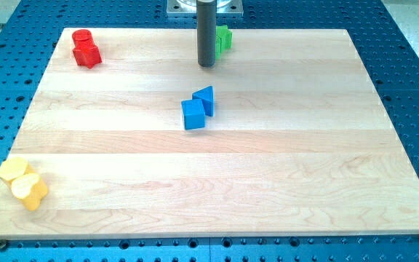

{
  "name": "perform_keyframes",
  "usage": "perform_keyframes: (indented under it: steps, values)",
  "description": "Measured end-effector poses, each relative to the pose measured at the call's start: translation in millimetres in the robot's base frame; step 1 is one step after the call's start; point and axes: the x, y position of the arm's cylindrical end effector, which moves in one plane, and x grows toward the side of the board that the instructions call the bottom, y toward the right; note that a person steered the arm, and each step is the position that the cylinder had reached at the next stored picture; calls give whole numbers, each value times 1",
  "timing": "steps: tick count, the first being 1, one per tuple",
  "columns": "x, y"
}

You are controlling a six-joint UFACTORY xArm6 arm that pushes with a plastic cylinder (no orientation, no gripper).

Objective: Move your arm to the top right of the green star

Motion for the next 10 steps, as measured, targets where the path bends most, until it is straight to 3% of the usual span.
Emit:
perform_keyframes:
  steps: [4,7,8,9,10]
  values:
    - [3,-3]
    - [54,2]
    - [56,58]
    - [24,133]
    - [-40,170]
